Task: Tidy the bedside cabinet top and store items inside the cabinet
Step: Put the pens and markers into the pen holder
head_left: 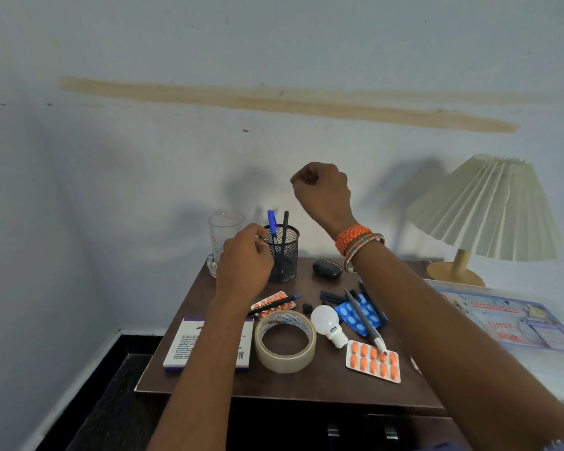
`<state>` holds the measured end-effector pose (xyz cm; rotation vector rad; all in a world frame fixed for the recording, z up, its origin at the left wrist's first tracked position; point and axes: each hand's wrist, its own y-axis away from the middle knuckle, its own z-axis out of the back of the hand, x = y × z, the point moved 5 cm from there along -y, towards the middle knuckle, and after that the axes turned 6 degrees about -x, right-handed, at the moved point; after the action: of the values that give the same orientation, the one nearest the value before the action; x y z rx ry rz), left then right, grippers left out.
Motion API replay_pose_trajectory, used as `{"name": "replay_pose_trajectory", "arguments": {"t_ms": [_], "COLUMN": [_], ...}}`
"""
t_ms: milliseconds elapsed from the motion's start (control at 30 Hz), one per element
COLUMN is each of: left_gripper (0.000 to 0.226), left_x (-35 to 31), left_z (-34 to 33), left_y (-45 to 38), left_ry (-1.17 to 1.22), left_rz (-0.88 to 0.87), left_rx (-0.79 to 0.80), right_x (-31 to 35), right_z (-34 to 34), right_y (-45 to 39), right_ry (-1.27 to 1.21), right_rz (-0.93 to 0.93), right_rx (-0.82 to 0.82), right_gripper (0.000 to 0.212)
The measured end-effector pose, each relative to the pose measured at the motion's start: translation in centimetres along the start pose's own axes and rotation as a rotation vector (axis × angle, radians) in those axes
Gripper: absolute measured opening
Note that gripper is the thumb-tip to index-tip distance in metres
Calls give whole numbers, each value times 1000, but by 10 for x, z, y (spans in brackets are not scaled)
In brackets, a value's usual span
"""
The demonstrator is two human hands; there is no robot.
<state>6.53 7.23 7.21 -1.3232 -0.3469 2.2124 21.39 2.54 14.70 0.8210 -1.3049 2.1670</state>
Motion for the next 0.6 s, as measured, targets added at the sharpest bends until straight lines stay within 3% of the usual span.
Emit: {"name": "replay_pose_trajectory", "arguments": {"t_ms": [233,467,600], "left_gripper": [20,21,21], "left_x": [7,14,13], "left_z": [-7,-9,-16], "left_y": [9,12,16], "left_ry": [-60,-117,-181], "left_rz": [-8,-9,-33], "left_rx": [95,197,262], "right_x": [-36,-94,-102], "right_z": [-1,-41,-44], "right_y": [39,84,94], "right_ry": [-98,328,442], "right_rz": [-152,-46,-24], "right_rx": [-16,681,775], "right_gripper": [16,26,17]}}
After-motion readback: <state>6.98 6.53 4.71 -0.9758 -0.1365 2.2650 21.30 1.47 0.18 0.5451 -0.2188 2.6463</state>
